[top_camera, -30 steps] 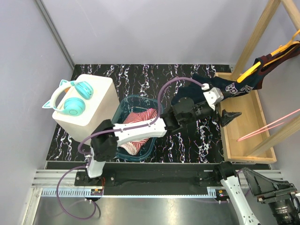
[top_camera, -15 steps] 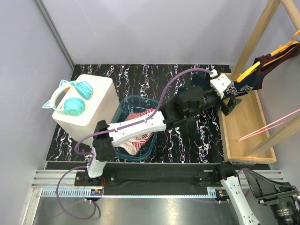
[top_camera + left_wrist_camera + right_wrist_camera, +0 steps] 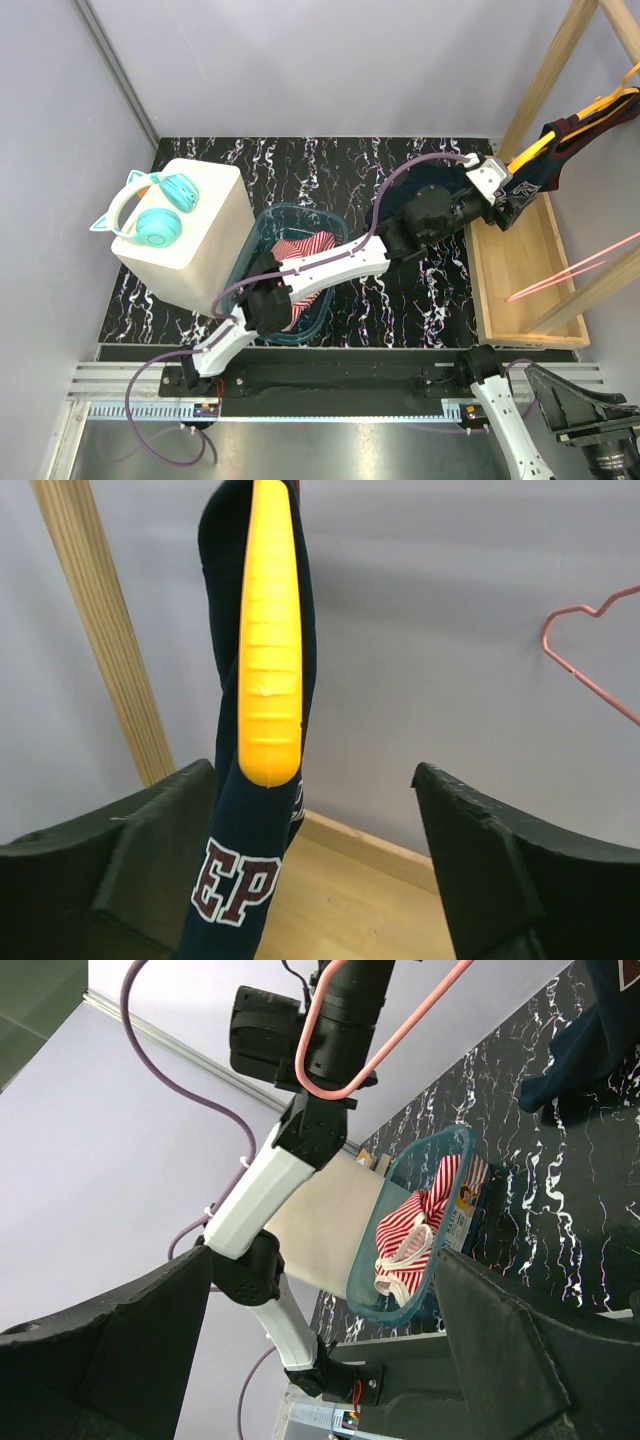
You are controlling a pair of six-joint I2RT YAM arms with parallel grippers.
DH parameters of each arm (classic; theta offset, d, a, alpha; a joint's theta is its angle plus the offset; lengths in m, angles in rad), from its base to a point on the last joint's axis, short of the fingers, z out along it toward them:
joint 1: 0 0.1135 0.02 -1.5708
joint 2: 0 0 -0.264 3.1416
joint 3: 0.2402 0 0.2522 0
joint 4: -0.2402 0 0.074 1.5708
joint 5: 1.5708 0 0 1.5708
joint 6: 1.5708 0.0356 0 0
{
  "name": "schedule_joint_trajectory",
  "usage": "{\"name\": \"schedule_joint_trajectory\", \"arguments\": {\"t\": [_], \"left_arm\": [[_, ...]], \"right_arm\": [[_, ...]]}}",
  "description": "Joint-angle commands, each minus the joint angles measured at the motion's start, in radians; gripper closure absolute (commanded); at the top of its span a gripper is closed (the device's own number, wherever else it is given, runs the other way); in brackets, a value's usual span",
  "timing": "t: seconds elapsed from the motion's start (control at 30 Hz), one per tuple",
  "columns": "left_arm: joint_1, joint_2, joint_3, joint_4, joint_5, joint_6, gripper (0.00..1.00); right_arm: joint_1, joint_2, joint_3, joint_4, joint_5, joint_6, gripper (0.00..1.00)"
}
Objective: Remove the tank top from the hanger
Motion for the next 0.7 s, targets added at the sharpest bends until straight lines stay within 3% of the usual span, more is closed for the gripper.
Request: {"name": "schedule_joint_trajectory", "arguments": {"t": [0.0, 0.27, 0.37, 0.4, 0.5, 0.67], "left_arm": [[0.004, 0.036, 0.103, 0.213, -0.038, 0.011, 0.27], [0.004, 0.061, 0.154, 0.279, -0.046, 0.016, 0.26], [0.004, 0.065, 0.165, 0.284, -0.044, 0.022, 0.32], [0.006, 0.071, 0.175, 0.278, -0.038, 0.013, 0.43], [0.006, 0.108, 0.234, 0.241, -0.018, 0.002, 0.56], [0.009, 0.148, 0.255, 0.232, -0.024, 0.011, 0.55]], "right_arm": [[0.002, 0.047, 0.006, -0.133, -0.007, -0.002, 0.01], [0.004, 0.046, -0.002, -0.132, -0.008, 0.001, 0.01], [0.005, 0.046, -0.005, -0.126, -0.010, 0.002, 0.01], [0.004, 0.046, -0.006, -0.124, -0.011, 0.002, 0.01], [0.005, 0.050, -0.005, -0.119, -0.011, 0.005, 0.01], [0.004, 0.053, 0.011, -0.124, -0.011, 0.011, 0.01]]}}
